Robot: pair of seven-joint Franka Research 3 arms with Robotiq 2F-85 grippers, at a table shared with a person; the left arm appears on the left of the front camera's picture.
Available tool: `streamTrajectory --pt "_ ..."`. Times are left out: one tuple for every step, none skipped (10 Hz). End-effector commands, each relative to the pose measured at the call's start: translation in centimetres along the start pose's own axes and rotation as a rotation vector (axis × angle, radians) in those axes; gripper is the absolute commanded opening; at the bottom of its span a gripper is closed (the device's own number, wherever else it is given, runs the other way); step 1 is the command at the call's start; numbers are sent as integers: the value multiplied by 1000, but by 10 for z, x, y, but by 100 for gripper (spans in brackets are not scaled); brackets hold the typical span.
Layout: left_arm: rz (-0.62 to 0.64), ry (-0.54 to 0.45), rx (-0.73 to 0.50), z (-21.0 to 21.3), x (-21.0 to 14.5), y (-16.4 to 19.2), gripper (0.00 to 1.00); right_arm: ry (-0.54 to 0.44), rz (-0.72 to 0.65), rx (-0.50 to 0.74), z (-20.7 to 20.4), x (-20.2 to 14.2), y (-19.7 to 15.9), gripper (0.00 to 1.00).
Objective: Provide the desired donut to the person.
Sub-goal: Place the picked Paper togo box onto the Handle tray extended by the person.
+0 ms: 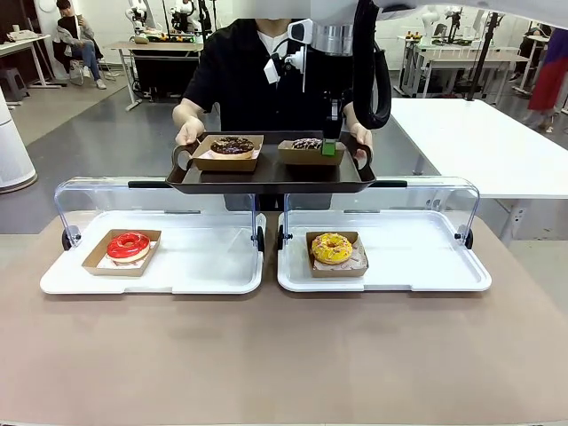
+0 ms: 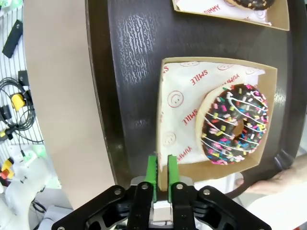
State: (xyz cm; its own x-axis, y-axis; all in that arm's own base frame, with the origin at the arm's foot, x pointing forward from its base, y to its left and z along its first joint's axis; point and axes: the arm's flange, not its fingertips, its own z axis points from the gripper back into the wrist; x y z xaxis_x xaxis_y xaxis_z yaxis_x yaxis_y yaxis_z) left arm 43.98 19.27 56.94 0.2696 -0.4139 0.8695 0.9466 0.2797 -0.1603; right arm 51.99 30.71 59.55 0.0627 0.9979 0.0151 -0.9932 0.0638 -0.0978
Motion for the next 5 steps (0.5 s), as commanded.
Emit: streamTrajectory --pt "-5 -2 2 1 1 -1 100 15 21 -17 0 -3 -1 40" --pt "-5 -2 2 1 1 -1 100 15 23 -17 0 -3 0 41" --pt "-5 -2 2 1 1 -1 100 14 22 -14 -1 -4 0 60" --pt "-5 -2 2 1 1 -1 100 13 22 -11 -1 -5 0 61" --pt "-5 -2 2 1 1 -1 100 12 22 -10 0 -5 0 80"
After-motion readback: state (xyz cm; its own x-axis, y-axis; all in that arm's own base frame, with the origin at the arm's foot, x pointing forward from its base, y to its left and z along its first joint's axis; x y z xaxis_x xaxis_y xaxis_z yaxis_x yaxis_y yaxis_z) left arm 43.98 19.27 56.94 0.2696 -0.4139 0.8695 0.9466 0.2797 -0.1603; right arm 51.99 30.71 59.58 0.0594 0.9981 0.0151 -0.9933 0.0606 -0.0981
